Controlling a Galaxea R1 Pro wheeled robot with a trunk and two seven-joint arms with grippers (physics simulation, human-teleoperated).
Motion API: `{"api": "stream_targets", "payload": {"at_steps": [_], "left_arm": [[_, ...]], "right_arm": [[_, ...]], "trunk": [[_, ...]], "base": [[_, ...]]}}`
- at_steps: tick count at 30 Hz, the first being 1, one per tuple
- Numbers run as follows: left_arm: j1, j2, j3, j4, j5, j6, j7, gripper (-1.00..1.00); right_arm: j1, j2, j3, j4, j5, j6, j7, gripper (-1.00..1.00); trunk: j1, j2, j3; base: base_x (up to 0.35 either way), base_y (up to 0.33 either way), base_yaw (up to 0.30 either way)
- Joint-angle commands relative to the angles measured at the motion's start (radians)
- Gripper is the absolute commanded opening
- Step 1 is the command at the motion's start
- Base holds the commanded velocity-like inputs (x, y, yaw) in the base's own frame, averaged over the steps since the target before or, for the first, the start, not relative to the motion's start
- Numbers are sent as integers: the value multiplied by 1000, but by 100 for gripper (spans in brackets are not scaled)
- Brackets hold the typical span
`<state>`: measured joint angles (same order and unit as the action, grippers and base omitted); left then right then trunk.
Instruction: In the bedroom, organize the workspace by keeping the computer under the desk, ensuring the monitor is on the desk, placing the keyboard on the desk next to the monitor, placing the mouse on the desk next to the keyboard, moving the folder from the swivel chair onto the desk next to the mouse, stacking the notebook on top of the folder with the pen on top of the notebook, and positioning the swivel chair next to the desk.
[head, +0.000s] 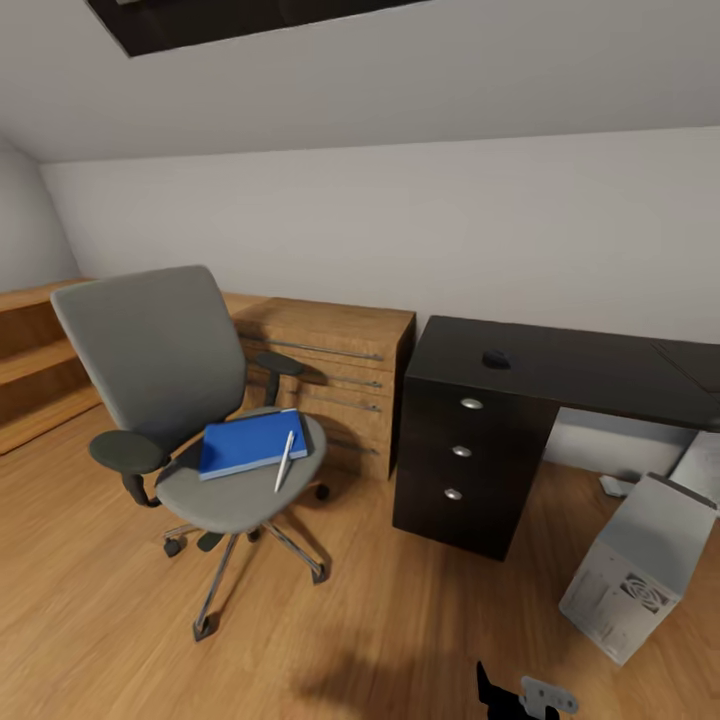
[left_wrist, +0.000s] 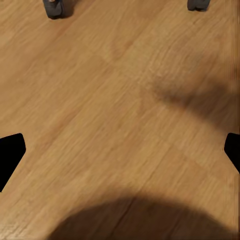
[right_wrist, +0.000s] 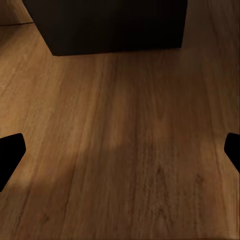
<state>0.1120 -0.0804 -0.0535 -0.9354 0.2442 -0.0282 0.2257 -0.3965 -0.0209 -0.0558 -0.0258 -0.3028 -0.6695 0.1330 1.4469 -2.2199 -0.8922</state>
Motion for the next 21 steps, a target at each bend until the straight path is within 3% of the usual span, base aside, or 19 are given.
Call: {"api": "stream_targets", "payload": {"at_steps": [1, 7, 21], "left_arm": [[0, 0, -3, -1, 10, -3, 6, 100], [0, -1, -33, 11, 9, -4, 6, 100], [-13, -10, -38, 58, -1, -3, 6, 100]], "right_arm": [[-1, 0, -6, 1, -7, -2, 10, 100], [-1, -1, -4, 1, -7, -3, 10, 100], [-1, -1, -3, 1, -7, -10, 12, 100]], "trunk": [[0, 0, -1], [0, 0, -1], [0, 0, -1]], "base": [[0, 0, -267], [0, 0, -290], [0, 0, -297]]}}
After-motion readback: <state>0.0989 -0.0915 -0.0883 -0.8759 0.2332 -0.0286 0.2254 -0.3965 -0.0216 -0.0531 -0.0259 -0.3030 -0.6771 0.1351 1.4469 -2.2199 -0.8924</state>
